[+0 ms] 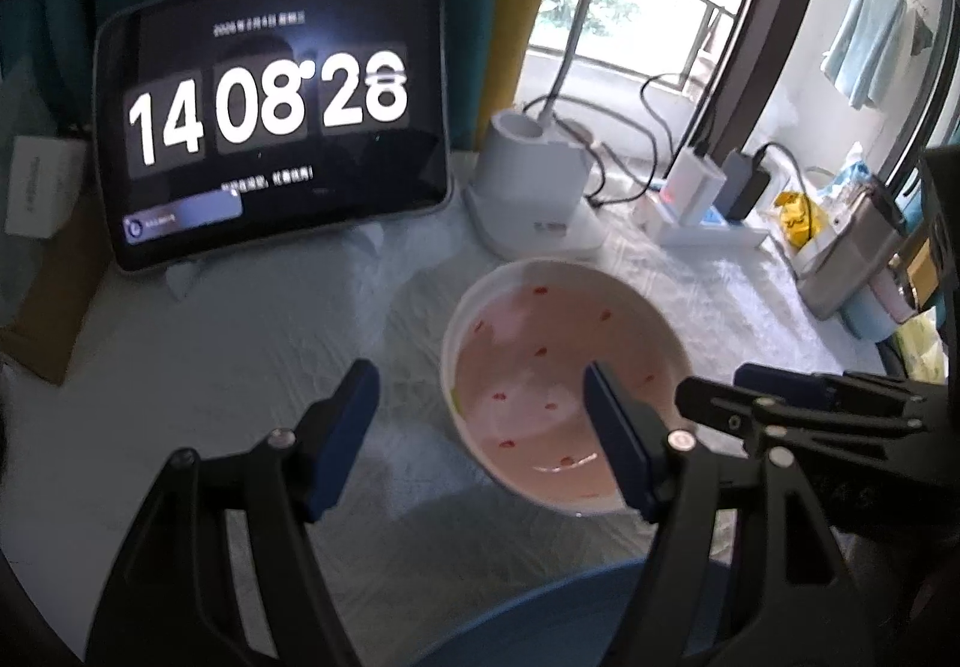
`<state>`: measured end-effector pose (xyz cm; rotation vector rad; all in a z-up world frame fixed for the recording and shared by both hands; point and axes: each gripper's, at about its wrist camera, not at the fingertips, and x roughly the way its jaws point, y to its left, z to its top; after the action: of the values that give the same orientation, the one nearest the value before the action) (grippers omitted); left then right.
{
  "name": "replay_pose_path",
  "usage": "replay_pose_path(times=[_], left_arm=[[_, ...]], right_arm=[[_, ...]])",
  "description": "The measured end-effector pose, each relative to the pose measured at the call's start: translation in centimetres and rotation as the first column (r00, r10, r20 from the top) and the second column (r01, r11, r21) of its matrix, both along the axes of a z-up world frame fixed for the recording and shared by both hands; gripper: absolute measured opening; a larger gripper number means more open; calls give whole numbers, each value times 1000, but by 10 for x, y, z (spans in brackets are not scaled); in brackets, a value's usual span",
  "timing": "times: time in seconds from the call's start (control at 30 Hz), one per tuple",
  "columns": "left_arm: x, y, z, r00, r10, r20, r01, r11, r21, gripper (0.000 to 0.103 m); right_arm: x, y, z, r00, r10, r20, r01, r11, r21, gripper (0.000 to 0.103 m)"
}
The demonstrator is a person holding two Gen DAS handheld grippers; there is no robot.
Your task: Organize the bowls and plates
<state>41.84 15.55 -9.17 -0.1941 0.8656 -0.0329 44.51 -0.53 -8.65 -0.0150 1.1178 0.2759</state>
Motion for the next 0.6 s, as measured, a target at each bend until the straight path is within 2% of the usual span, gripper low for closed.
replay_pose_path(times=[0.23, 0.4, 0.6], left_arm=[[9, 4, -17, 998, 12, -54, -12, 1000, -12, 71], [8, 3, -19, 998, 41, -43, -40, 999, 17, 70], [8, -4, -21, 999, 15, -43, -13, 999, 32, 51]], right_arm=[[9, 2, -12, 999, -13, -49, 13, 1000, 11, 47], [14, 5, -18, 996, -1, -91, 4, 999, 39, 41], [18, 9, -26, 991, 27, -133, -17, 997, 75, 27]])
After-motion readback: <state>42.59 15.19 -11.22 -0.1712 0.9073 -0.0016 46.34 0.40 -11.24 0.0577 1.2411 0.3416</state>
